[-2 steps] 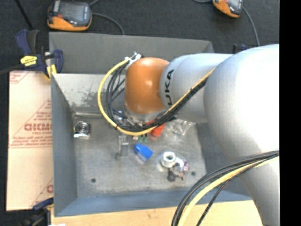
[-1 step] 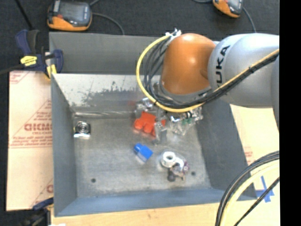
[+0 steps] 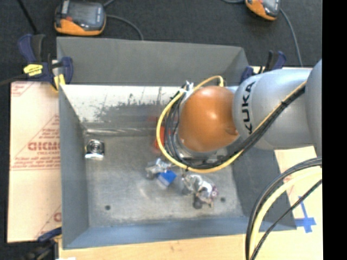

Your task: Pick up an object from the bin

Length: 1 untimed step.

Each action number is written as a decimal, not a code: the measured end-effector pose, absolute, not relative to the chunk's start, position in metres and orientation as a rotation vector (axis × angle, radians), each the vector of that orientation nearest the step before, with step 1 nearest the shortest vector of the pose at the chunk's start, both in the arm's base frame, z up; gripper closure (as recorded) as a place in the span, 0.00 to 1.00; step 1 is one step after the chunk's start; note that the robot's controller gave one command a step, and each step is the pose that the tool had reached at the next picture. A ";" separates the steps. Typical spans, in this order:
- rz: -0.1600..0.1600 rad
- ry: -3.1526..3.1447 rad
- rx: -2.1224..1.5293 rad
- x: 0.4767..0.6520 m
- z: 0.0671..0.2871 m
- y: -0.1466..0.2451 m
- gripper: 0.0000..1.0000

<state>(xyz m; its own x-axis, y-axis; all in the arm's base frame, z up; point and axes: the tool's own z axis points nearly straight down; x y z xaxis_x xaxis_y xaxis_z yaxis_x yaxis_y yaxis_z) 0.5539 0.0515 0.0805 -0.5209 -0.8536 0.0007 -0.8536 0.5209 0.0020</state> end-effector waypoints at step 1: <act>0.003 -2.817 1.407 0.604 0.071 0.041 0.00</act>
Offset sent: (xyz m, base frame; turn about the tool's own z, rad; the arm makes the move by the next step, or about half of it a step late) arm 0.0474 -0.0096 -0.0105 0.0959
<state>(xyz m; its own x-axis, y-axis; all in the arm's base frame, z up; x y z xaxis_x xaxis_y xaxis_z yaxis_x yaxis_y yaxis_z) 0.6041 0.0414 0.0713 -0.6006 -0.7996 -0.0056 -0.7995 0.6006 -0.0050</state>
